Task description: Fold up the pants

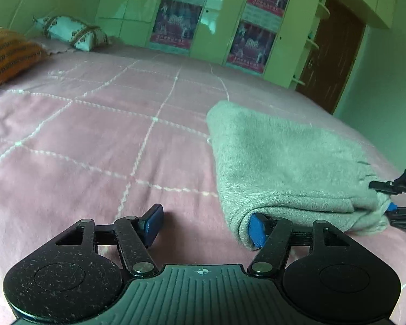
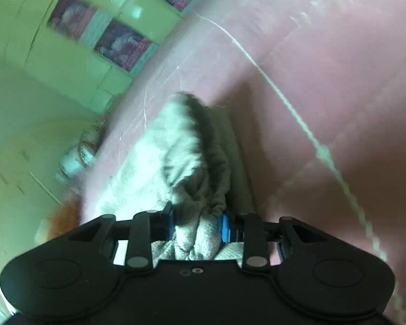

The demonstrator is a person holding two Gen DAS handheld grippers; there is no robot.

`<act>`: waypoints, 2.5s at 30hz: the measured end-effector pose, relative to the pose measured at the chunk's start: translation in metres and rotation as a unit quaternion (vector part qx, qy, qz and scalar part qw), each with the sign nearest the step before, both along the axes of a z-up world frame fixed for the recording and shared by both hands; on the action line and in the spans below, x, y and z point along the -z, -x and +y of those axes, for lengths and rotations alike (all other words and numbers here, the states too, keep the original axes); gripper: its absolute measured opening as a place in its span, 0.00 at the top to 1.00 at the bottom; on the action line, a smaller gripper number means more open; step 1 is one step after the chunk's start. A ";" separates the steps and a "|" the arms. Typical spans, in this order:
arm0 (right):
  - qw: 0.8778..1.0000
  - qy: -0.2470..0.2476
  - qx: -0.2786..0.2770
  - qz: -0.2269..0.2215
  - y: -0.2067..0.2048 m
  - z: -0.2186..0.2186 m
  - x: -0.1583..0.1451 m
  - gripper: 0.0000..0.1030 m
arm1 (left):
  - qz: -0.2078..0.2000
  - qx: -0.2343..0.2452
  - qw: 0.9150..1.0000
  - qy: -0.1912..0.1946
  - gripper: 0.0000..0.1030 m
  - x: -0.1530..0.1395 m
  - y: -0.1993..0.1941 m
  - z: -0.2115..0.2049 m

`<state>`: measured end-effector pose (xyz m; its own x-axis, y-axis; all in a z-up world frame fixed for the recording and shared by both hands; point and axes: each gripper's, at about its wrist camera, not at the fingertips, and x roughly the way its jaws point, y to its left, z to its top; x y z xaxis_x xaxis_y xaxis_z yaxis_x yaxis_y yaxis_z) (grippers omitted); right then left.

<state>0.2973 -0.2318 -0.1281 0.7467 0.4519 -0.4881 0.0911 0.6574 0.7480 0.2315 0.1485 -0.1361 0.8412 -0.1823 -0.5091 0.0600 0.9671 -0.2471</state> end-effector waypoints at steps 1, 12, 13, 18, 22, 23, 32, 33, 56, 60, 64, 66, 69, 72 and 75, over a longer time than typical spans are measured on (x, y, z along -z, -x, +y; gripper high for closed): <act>1.000 0.020 -0.008 -0.006 0.002 0.005 -0.006 0.77 | -0.020 -0.002 1.000 -0.014 0.37 -0.004 0.005 -0.002; 0.999 0.034 -0.030 -0.005 0.006 -0.010 -0.017 0.67 | 0.028 0.002 0.999 -0.023 0.36 -0.011 0.004 0.005; 0.999 0.035 -0.027 -0.012 0.012 -0.018 -0.025 0.63 | 0.027 0.003 0.999 -0.023 0.36 -0.015 0.011 0.009; 0.989 0.111 -0.032 -0.092 0.028 -0.031 -0.074 0.68 | -0.033 -0.032 0.999 -0.019 0.36 -0.054 0.017 0.021; 0.975 0.159 -0.090 -0.123 -0.005 0.014 -0.086 0.68 | -0.030 -0.019 0.999 -0.011 0.36 -0.067 -0.039 0.005; 0.973 0.173 -0.103 -0.115 -0.014 0.023 -0.081 0.67 | -0.017 -0.014 1.000 -0.006 0.36 -0.061 -0.052 0.001; 0.960 0.255 -0.068 -0.089 0.001 0.002 -0.069 0.31 | 0.067 0.002 0.995 0.079 0.26 -0.013 -0.078 0.035; 0.965 0.238 -0.060 -0.095 0.003 -0.008 -0.070 0.27 | 0.068 0.006 0.993 0.092 0.26 -0.012 -0.082 0.040; 0.987 0.144 -0.050 -0.049 -0.010 -0.008 -0.039 0.31 | 0.063 0.050 0.997 0.019 0.26 -0.029 -0.106 0.008; 0.987 0.141 -0.052 -0.048 -0.011 -0.007 -0.038 0.31 | 0.065 0.052 0.996 0.017 0.26 -0.028 -0.108 0.008; 0.989 0.133 -0.050 -0.046 -0.012 -0.009 -0.037 0.31 | 0.070 0.055 0.996 0.015 0.26 -0.025 -0.111 0.006; 0.991 0.119 -0.046 -0.043 -0.013 -0.012 -0.034 0.31 | 0.076 0.059 0.995 0.029 0.26 -0.022 -0.114 0.008; 0.993 0.105 -0.039 -0.037 -0.017 -0.017 -0.027 0.30 | 0.106 0.083 0.986 0.097 0.26 -0.009 -0.124 0.017; 0.996 0.077 -0.046 -0.024 -0.023 -0.020 -0.018 0.30 | 0.131 0.101 0.976 0.144 0.26 0.005 -0.133 0.022; 0.998 0.054 -0.034 -0.014 -0.027 -0.025 -0.007 0.32 | 0.134 0.107 0.969 0.179 0.26 0.010 -0.138 0.027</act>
